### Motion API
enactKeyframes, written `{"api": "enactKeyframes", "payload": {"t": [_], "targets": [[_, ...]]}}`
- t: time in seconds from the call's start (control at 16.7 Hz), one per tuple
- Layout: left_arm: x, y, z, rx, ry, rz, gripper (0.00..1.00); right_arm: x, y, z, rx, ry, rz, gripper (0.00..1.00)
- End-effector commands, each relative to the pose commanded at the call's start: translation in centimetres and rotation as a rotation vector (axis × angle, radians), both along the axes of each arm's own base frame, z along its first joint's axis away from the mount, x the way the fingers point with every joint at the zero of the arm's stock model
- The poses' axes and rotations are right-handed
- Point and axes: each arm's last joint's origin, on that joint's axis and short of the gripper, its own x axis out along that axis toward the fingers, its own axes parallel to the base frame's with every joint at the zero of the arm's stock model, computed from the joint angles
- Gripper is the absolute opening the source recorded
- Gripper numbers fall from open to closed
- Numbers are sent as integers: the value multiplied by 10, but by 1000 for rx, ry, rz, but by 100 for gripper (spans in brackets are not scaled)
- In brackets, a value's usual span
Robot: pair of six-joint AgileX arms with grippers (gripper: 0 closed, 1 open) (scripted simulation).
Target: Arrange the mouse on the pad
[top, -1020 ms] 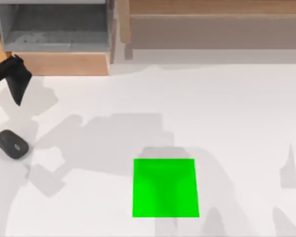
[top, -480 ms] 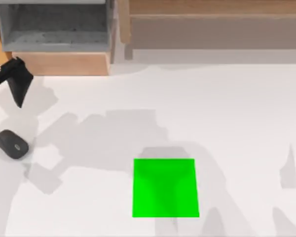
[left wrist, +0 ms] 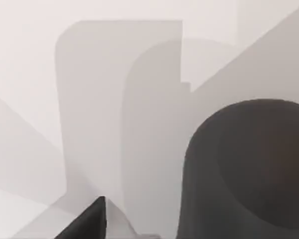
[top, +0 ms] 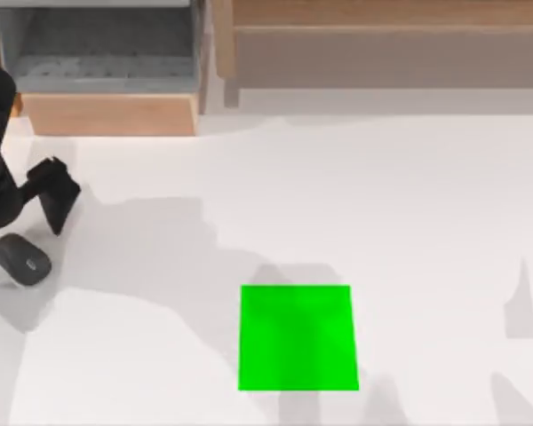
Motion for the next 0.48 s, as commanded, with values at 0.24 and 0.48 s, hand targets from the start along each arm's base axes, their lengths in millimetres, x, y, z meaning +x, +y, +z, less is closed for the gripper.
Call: {"api": "enactKeyframes", "payload": {"t": [0.24, 0.48], "targets": [[-2, 0, -9, 0, 6, 0, 100, 0, 0, 0, 0, 0, 0, 100], [-2, 0, -9, 0, 6, 0, 77, 0, 0, 0, 0, 0, 0, 100]]}}
